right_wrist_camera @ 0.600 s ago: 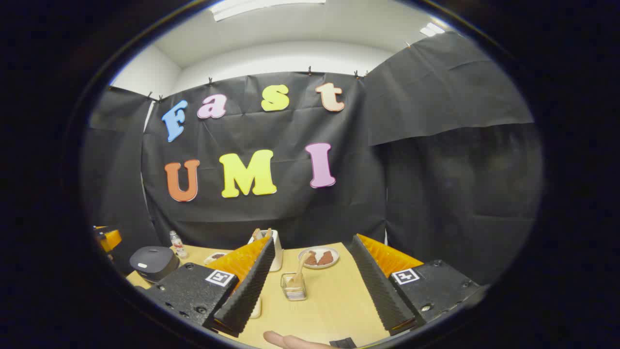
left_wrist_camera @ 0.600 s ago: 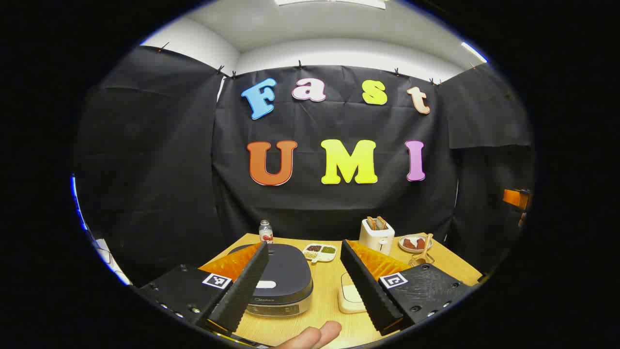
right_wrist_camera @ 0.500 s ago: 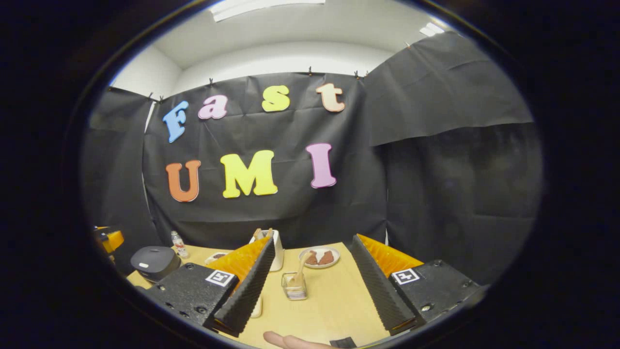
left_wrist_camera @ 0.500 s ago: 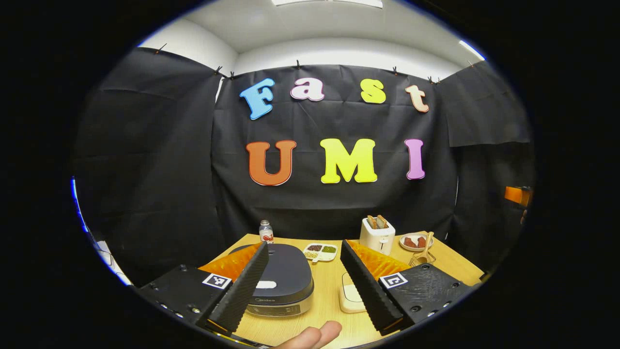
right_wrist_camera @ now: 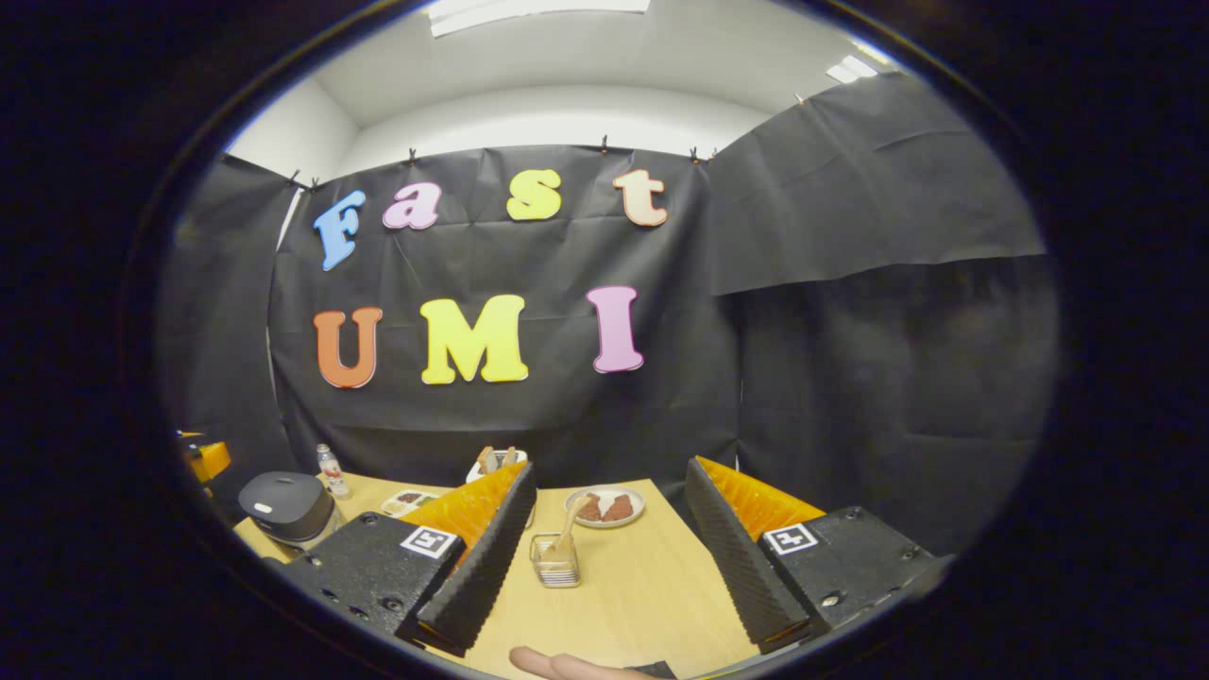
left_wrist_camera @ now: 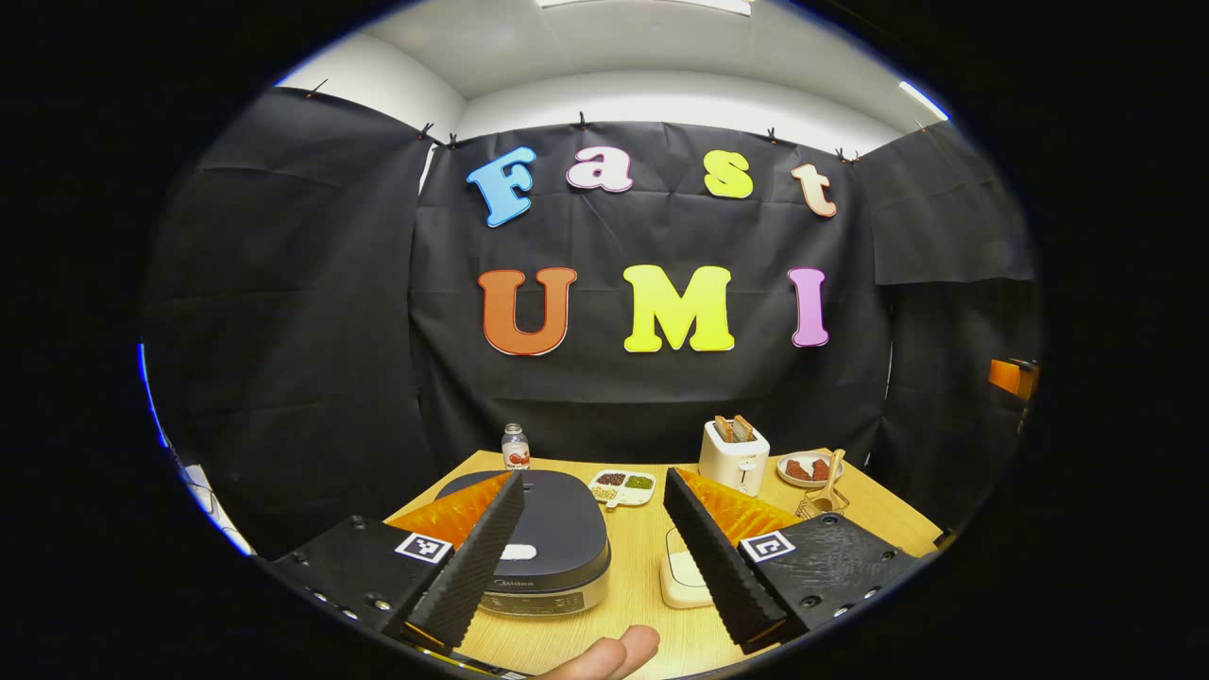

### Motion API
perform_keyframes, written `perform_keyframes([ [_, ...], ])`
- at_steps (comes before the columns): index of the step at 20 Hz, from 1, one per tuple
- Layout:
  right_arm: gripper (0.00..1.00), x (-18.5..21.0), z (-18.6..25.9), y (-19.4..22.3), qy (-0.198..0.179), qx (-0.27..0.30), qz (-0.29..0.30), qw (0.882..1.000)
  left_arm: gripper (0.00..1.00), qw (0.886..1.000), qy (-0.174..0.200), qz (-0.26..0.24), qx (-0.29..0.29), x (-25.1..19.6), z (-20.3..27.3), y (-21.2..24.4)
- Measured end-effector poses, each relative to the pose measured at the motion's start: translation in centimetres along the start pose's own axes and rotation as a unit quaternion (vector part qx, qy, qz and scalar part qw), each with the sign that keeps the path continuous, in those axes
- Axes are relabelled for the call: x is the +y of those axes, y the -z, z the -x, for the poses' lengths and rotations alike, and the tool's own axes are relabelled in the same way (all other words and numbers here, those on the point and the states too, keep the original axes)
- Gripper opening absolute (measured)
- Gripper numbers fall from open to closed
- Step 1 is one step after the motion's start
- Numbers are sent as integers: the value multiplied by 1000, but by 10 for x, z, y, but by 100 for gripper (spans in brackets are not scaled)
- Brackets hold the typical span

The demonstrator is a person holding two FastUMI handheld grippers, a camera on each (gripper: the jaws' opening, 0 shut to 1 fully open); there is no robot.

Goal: Close the left gripper, press the button to open the rice cooker; take a wooden spoon from the chopstick holder with the right hand, scoop a spoonful of rice and pour it into the rice cooker, then put the wooden spoon back into the chopstick holder.

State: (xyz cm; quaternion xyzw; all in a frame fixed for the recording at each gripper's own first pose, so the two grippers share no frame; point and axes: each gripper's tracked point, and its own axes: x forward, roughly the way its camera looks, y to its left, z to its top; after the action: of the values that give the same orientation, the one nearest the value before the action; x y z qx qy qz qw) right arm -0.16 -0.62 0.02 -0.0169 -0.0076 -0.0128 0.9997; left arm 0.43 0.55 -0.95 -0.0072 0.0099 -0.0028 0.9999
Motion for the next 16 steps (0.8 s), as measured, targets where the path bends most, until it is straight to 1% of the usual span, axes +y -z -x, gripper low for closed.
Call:
perform_keyframes([
  [3, 99, -1, -6, 3, -3, 3, 1, 1000, 96, 1000, -7, 1, 2, 6, -2, 3],
  [4, 100, 1, -7, 3, -6, 1, 1, 1000, 96, 1000, -11, -1, 1, 8, -3, 3],
  [8, 100, 0, -11, 4, -7, -9, 7, 1000, 96, 999, -28, -24, -10, 21, -9, 4],
  [9, 100, 0, -11, 5, -7, -11, 10, 1000, 83, 999, -30, -25, -7, 25, -10, 7],
  [10, 100, 0, -12, 6, -6, -13, 13, 1000, 91, 999, -30, -23, -3, 26, -12, 11],
  [11, 100, -1, -12, 7, -5, -14, 14, 1000, 89, 999, -28, -21, 0, 28, -14, 13],
  [12, 100, -2, -13, 8, -5, -15, 14, 1000, 76, 999, -33, -20, 5, 33, -15, 16],
  [13, 99, -1, -14, 10, -5, -14, 15, 1000, 70, 999, -35, -20, 15, 36, -19, 21],
  [14, 100, -1, -15, 13, -5, -12, 15, 1000, 73, 999, -32, -21, 21, 34, -20, 25],
  [15, 100, -1, -16, 16, -5, -9, 16, 1000, 67, 999, -29, -20, 25, 35, -25, 28],
  [16, 99, -1, -18, 19, -5, -7, 16, 1000, 63, 999, -24, -17, 31, 37, -27, 31],
])
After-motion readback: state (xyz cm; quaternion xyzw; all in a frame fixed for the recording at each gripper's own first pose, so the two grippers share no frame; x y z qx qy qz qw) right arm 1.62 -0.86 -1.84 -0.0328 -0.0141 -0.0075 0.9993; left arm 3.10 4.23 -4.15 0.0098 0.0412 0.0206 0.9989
